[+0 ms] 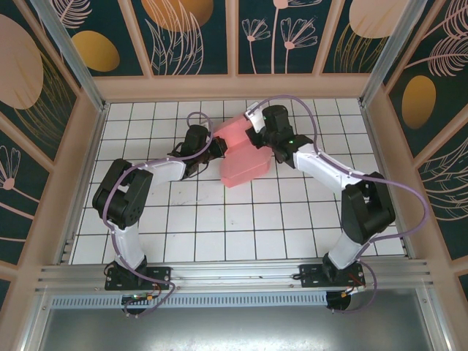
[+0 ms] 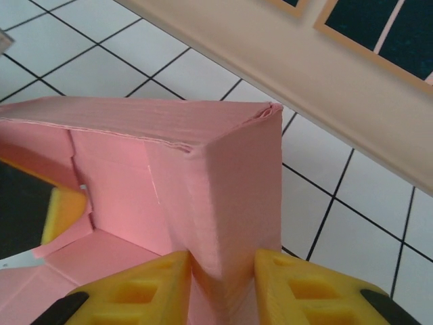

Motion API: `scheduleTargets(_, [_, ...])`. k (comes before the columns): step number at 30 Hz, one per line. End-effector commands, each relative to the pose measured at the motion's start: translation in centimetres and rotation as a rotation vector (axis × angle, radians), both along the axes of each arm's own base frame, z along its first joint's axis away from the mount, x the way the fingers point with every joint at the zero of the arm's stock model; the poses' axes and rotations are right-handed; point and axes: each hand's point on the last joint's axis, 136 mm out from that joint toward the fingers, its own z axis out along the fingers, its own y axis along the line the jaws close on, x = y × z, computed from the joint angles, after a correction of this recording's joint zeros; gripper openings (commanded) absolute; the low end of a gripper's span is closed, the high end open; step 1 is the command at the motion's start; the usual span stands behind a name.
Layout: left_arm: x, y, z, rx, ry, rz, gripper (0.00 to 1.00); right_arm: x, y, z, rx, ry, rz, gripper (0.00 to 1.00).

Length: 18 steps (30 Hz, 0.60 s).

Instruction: Fold the paper box

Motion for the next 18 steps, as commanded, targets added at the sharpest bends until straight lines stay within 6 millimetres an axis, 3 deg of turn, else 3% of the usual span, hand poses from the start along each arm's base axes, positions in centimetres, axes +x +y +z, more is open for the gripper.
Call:
scheduleTargets(1, [0.42, -1.38, 2.73, -0.061, -0.068, -0.041, 0.00, 1.52, -0.40, 0.07, -0.061, -0.050, -0.086, 0.31])
scheduleTargets(5, [0.40, -1.31, 2.88, -0.059, -0.069, -0.039, 0.00, 2.15, -0.53, -0.02, -0.101, -0.079, -0.136, 0.28])
scheduleTargets(9, [0.46, -1.35, 2.77, -0.061, -0.068, -0.040, 0.00, 2.24, -0.21, 0.14, -0.129, -0.119, -0.171, 0.16])
scheduleTargets(12, [0.44, -1.47, 2.78, -0.066, -0.068, -0.043, 0.00, 2.14, 0.07, 0.28, -0.137, -0.145, -0.192, 0.00])
scheduleTargets(18, [0.42, -1.44, 2.70, -0.066, -0.066, -0.043, 0.00, 2.05, 0.34, 0.32, -0.125, -0.155, -0.205, 0.03])
